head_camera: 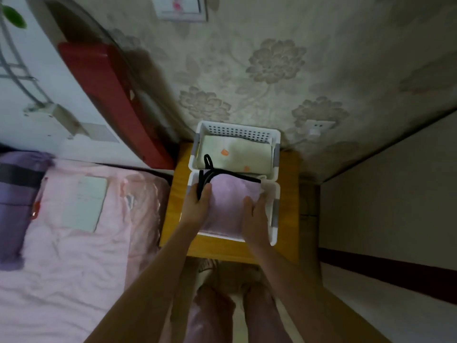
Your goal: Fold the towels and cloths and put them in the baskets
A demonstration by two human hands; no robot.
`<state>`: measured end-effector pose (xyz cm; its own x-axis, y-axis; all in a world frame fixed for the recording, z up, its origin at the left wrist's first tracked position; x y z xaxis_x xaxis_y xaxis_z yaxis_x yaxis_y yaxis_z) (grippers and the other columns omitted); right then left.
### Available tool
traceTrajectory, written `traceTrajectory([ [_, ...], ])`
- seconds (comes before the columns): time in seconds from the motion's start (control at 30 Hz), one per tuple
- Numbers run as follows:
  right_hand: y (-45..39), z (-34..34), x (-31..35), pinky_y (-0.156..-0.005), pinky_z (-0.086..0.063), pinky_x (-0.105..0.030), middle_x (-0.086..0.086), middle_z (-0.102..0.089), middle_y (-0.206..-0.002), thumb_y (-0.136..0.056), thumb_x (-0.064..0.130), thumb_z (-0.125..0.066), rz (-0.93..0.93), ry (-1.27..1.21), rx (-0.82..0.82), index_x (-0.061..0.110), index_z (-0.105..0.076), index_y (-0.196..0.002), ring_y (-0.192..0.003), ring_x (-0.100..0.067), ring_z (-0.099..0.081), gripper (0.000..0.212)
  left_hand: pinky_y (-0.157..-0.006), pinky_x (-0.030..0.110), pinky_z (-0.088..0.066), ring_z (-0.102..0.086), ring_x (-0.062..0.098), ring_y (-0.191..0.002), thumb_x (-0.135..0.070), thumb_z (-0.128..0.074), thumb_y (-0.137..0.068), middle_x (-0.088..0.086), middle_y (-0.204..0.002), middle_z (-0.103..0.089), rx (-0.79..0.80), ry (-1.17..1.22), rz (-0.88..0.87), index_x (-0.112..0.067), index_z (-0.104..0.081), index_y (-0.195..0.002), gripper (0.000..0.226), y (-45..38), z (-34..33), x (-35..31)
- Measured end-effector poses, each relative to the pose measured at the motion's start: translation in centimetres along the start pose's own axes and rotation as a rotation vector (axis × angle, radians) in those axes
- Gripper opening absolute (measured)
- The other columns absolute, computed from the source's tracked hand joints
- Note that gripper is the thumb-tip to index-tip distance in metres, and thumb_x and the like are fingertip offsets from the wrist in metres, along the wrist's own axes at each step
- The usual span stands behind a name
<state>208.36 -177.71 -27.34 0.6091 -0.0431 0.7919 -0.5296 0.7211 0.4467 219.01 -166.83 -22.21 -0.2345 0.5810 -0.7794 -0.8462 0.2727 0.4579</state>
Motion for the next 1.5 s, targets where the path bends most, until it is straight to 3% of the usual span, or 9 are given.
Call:
traceTrajectory([
  [0.13,-1.9,-1.9,-1.8,-0.081,-0.034,-0.01,-0.004,-0.051,-0.121,-0.102,0.026,-0.038,0.003,-0.012,-0.035,0.009,-0.033,-0.139,-0.11,-0.015,-0.051,0.041,-0.074,0.026,-0.036,-0.053,0.02,-0.097,-0.029,-0.041,-0.101,0.002,-0.101,-0.054,0.066,-0.014,0.049,-0.007,-0.05,-0.128,0.036,-4.3,-1.7,4.3],
  [0.33,-2.9,-3.8,-4.3,-0.085,-0.041,-0.023,-0.014,-0.056,-0.129,-0.102,0.036,-0.034,0.007,0.165,-0.091,0.008,-0.03,-0.143,-0.113,-0.027,-0.057,0.05,-0.05,0.01,-0.035,-0.047,0.006,-0.065,-0.031,-0.04,-0.101,-0.006,-0.074,-0.049,0.109,0.034,0.074,-0.008,-0.052,-0.125,0.034,-6.6,-2.6,8.0],
  [0.43,-2.5,-3.1,-3.4,-0.092,-0.04,-0.03,-0.016,-0.052,-0.133,-0.102,0.04,-0.032,0.058,0.311,-0.141,0.006,-0.033,-0.143,-0.118,-0.03,-0.052,0.053,-0.08,0.006,-0.039,-0.053,0.008,-0.1,-0.029,-0.039,-0.102,0.002,-0.116,-0.059,0.113,-0.071,-0.082,-0.012,-0.04,-0.141,0.043,-6.2,-2.1,7.5],
  [0.5,-1.8,-1.8,-2.0,-0.109,-0.03,-0.037,-0.017,-0.042,-0.144,-0.101,0.043,-0.028,0.207,0.574,-0.29,0.005,-0.034,-0.145,-0.133,-0.033,-0.04,0.058,-0.106,0.021,-0.026,-0.037,0.017,-0.132,-0.028,-0.036,-0.101,0.005,-0.148,-0.039,-0.035,-0.36,-0.312,-0.013,-0.03,-0.148,0.05,-5.4,-1.0,5.9],
  [0.67,-1.9,-3.9,-1.0,-0.12,-0.012,-0.037,-0.009,-0.018,-0.158,-0.104,0.038,-0.021,0.548,0.741,-0.1,0.008,-0.022,-0.15,-0.147,-0.02,-0.012,0.055,-0.115,0.052,-0.025,-0.015,0.028,-0.146,-0.034,-0.023,-0.104,0.013,-0.157,-0.02,0.102,-0.857,-0.851,-0.008,-0.025,-0.148,0.052,-5.1,-3.1,4.4],
  [0.77,-3.4,-5.4,-3.2,-0.12,-0.013,-0.041,-0.009,-0.012,-0.16,-0.103,0.045,-0.008,0.496,0.783,0.017,0.008,-0.018,-0.151,-0.148,-0.02,-0.005,0.062,-0.116,0.052,-0.022,-0.005,0.025,-0.148,-0.043,-0.011,-0.103,0.01,-0.159,-0.013,0.22,-0.976,-0.73,-0.013,-0.012,-0.151,0.057,-7.1,-4.4,7.7],
  [1.07,-6.3,-5.7,-6.6,-0.12,-0.011,-0.045,-0.007,0.001,-0.16,-0.099,0.056,-0.022,0.636,0.903,0.205,0.014,-0.002,-0.152,-0.148,-0.02,0.003,0.07,-0.119,0.043,-0.001,-0.002,0.028,-0.148,-0.052,-0.002,-0.098,0.013,-0.159,-0.008,0.232,-1.0,-0.584,-0.018,-0.002,-0.152,0.065,-8.3,-6.3,10.6],
  [1.2,-7.3,-6.1,-7.7,-0.119,-0.015,-0.047,-0.005,0.0,-0.16,-0.099,0.055,-0.025,0.646,0.86,0.202,0.015,-0.001,-0.151,-0.149,-0.02,0.0,0.07,-0.119,0.047,-0.011,-0.003,0.028,-0.147,-0.056,-0.002,-0.095,0.012,-0.159,-0.009,0.271,-0.957,-0.498,-0.022,0.002,-0.151,0.066,-9.3,-7.0,11.3],
  [1.5,-5.4,-2.5,-2.7,-0.119,-0.016,-0.045,-0.009,-0.024,-0.157,-0.101,0.039,-0.031,0.657,0.77,0.021,0.013,-0.031,-0.148,-0.147,-0.022,-0.016,0.053,-0.116,0.05,-0.023,-0.027,0.035,-0.141,-0.044,-0.018,-0.1,0.018,-0.151,-0.032,0.182,-0.992,-0.648,-0.014,-0.029,-0.148,0.057,-8.2,-3.7,7.7],
])
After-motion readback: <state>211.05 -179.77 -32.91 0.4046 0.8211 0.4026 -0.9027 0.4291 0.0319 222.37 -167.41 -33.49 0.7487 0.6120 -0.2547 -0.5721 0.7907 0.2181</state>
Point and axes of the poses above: each hand's wrist, its own y-axis away from the middle knuckle, its own z-axis out of the back of the hand, x = y × z, the point moved 5 cm from there along -y, towards the middle knuckle
